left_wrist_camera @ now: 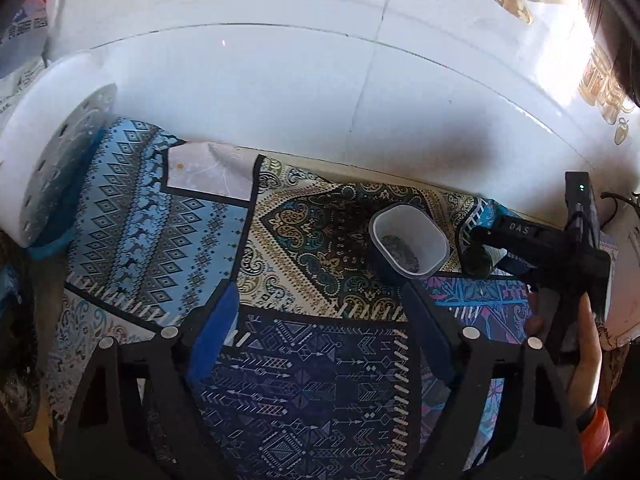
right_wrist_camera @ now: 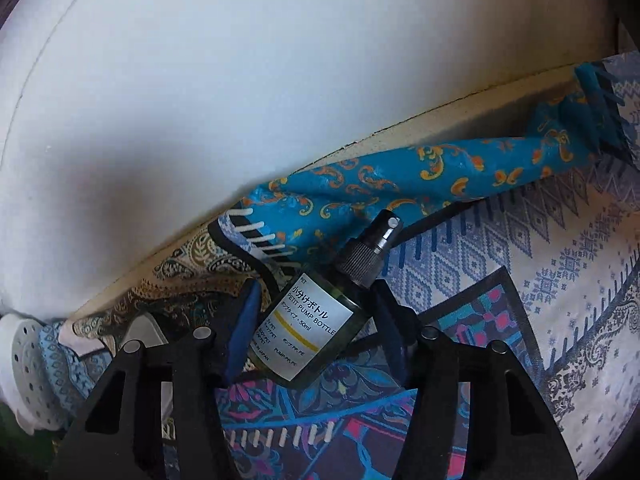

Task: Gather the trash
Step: 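Grasp the clear plastic tub with the left tool while the right tool grasps the green spray bottle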

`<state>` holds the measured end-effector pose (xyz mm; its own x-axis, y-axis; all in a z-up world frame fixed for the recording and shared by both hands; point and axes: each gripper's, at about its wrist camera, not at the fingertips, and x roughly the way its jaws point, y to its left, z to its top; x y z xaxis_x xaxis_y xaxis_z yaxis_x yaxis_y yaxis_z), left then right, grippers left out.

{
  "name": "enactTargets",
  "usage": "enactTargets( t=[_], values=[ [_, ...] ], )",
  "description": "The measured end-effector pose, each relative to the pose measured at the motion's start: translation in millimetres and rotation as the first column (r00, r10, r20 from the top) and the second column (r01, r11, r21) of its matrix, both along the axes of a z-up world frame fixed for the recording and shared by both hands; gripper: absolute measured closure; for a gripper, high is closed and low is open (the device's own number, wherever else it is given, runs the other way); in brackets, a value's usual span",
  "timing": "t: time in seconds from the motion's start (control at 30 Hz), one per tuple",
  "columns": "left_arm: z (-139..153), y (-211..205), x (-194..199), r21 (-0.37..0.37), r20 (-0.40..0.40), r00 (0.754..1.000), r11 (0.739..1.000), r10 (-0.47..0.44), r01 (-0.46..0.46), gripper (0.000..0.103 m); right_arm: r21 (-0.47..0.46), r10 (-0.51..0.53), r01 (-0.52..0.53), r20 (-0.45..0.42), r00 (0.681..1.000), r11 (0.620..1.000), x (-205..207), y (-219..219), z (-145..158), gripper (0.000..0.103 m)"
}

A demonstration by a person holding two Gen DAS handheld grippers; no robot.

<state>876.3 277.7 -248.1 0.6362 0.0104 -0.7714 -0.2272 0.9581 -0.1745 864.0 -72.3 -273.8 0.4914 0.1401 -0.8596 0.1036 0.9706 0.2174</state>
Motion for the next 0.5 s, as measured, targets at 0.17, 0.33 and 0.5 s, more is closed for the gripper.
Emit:
enactTargets(
  t=[0.17,0.33,0.5],
  values=[
    [-14,-12,29,-0.060,-0.039,0.999,0.998,-0.021,0.019,0.034,-0.047,0.103,-0.104,-0.007,0.995,0.994,-35,-17,5,0.054],
    [-27,-20,49,-0.126,-0.059,0.998,0.992,-0.031,0.023,0.045,-0.094,0.186,-0.185,-0.002,0.983,0.978,-73,-34,14,0.054],
    [-48,-19,71,-0.186,-0.129,0.991,0.982,-0.020,-0.005,0.069,-0.112,0.226,-0.222,0.019,0.974,0.969,-103,-51,29,0.054]
  ],
)
